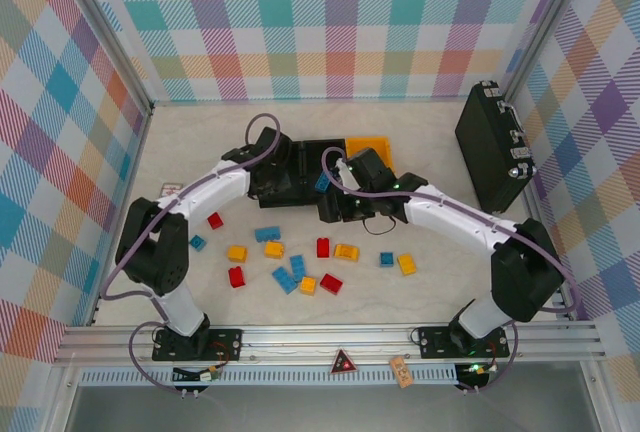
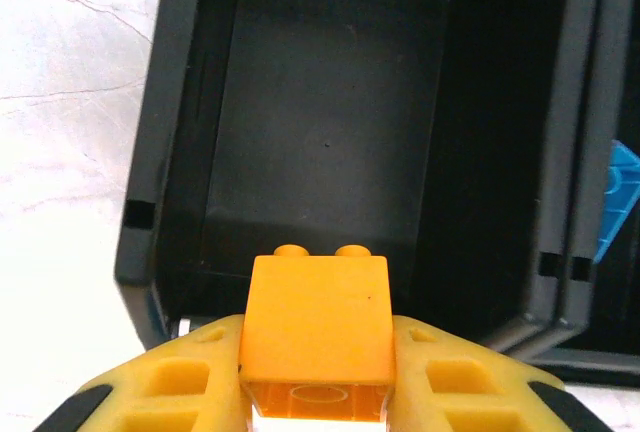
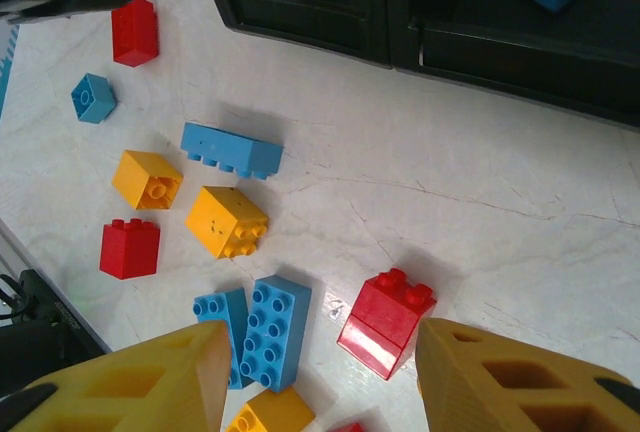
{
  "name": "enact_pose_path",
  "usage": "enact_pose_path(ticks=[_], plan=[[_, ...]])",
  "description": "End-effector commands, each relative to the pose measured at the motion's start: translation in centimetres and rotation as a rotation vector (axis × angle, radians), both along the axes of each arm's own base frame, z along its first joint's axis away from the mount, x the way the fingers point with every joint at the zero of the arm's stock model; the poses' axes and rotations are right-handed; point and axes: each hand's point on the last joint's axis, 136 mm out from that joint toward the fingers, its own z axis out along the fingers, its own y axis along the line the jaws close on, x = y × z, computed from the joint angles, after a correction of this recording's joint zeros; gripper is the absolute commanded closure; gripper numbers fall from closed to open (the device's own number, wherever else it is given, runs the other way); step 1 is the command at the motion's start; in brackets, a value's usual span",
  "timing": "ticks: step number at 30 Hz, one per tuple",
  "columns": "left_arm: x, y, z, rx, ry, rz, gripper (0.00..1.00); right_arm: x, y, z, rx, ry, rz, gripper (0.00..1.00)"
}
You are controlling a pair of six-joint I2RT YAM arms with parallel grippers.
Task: Sort the legos into containers by color
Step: Place the lego in the container.
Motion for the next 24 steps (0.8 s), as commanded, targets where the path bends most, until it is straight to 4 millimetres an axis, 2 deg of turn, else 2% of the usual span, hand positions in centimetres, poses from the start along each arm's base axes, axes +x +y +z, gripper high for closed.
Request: enact_pose_path(ticks=[1, 9, 13, 20, 24], plan=[[0.5, -0.7, -0.2, 0.012, 0.007, -0.038, 0.70, 0.0, -0.5, 0.8, 0.009, -0.019, -0.021, 0.48], [1.4, -0.9, -1.7, 0.046, 0.028, -0.043, 0.67, 0.2, -0.5, 0.6, 0.004, -0.022, -0.021, 0.48], [1.6, -1.0, -1.7, 0.051, 0.026, -0.043, 0.60, 0.1, -0.6, 0.6, -0.001, -0.022, -0.025, 0.48], [1.5, -0.9, 0.1, 0.050, -0.013, -0.040, 0.46, 0.4, -1.1, 0.5, -0.017, -0.034, -0.046, 0.45], [1.1, -0.7, 1.3, 0.039, -0.038, -0.041, 0.44, 0.6, -1.4, 0.8, -0.023, -0.043, -0.056, 0.44]])
